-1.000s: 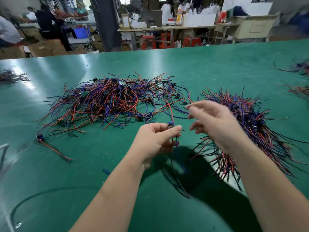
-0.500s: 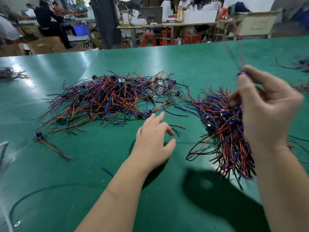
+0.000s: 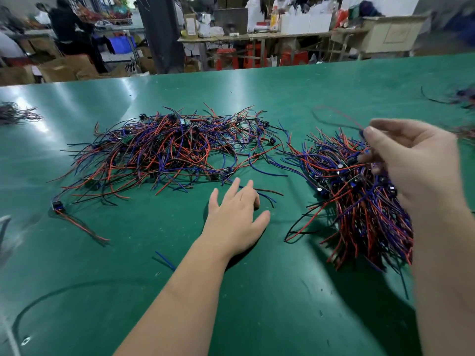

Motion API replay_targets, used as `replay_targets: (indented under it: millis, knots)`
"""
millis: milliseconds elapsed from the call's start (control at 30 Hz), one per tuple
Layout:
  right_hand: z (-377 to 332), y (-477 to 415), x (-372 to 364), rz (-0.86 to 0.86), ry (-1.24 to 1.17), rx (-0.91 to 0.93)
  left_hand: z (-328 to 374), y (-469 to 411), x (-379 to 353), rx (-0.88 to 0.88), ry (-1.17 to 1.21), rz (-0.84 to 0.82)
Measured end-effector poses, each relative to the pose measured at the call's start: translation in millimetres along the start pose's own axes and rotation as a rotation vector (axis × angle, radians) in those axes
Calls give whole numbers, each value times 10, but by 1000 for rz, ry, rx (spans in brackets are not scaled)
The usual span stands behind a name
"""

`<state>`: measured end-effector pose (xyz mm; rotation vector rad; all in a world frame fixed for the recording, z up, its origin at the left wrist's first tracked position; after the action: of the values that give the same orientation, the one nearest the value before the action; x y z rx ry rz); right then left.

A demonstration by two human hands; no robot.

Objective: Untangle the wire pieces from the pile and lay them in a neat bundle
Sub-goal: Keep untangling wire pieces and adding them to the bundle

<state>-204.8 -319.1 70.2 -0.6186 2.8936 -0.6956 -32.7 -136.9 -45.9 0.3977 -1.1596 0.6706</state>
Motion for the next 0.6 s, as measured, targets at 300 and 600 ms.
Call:
replay_targets:
  millis: [300,600]
  knots:
    - [-187,-16,265,242,361,216,26,35,241,-41,199,140]
    - [-259,88,-84,3,706,254,93,137,382,-66,200,163]
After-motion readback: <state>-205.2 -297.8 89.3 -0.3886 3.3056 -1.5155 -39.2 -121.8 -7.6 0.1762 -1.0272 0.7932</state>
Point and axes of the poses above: each hand's wrist, its own y-axis away from the middle knuckle, its own x-axis out of the back of the hand, z = x × y, the point moved 8 cm from there along -y, towards the middle knuckle, and after that the axes turned 6 degrees about x, right-handed, at the moved point
